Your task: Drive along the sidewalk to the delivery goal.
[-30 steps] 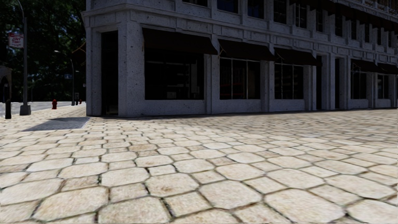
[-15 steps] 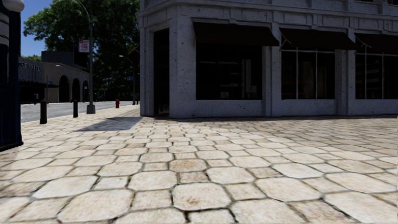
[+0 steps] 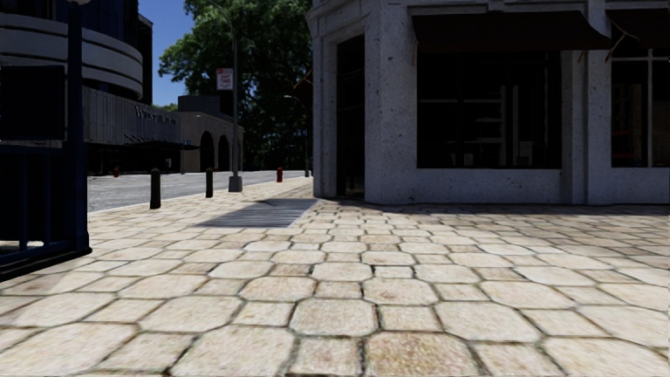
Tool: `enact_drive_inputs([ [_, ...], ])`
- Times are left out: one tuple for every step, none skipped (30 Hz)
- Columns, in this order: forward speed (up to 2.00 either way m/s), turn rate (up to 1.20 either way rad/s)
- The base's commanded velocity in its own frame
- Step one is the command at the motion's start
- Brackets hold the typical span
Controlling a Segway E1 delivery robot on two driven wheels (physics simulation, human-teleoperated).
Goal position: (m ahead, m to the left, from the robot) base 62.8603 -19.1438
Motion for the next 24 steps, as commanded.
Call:
enact_drive_inputs([
  [2.0, 0.61],
  [2.0, 0.6],
  [2.0, 0.59],
  [2.0, 0.59],
  [2.0, 0.59],
  [2.0, 0.59],
  [2.0, 0.54],
  [2.0, 0.08],
  [2.0, 0.0],
  [2.0, 0.0],
  [2.0, 0.0],
  [2.0, 0.0],
  [2.0, 0.0],
  [2.0, 0.0],
  [2.0, 0.0],
  [2.0, 0.0],
  [2.0, 0.0],
  [2.0, 0.0],
  [2.0, 0.0],
  [2.0, 0.0],
  [2.0, 0.0],
  [2.0, 0.0],
  [2.0, 0.0],
  [2.0, 0.0],
])
